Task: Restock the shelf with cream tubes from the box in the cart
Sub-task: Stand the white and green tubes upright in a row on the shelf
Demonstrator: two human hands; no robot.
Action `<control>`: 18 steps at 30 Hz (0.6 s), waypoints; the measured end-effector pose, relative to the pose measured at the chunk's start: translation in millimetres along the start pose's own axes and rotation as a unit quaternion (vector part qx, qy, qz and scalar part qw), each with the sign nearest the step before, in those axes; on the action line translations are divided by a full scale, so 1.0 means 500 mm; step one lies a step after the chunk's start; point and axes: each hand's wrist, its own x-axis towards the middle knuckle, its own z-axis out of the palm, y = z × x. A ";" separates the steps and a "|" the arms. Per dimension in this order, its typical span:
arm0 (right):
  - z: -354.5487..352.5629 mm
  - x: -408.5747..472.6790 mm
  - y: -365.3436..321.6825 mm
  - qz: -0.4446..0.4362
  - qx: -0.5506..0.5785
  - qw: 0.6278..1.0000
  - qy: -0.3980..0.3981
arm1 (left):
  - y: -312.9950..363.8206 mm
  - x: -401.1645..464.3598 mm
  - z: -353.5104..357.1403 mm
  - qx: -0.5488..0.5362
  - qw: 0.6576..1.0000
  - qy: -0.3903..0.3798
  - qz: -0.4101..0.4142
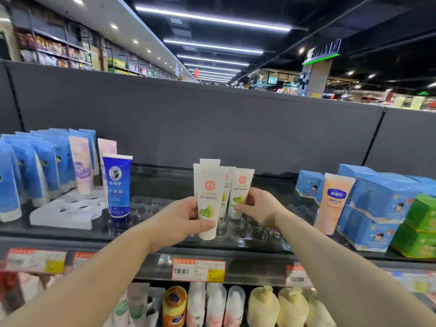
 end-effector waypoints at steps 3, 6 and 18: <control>0.007 0.000 -0.002 0.005 -0.002 1.000 0.003 | -0.001 0.001 0.000 -0.003 1.000 0.002 0.003; 0.003 -0.002 -0.006 0.021 -0.008 1.000 -0.006 | 0.002 0.002 0.001 -0.002 1.000 0.008 0.008; -0.052 -0.142 -0.063 -0.086 0.039 0.995 -0.019 | 0.070 0.056 0.088 -0.064 0.997 0.030 0.036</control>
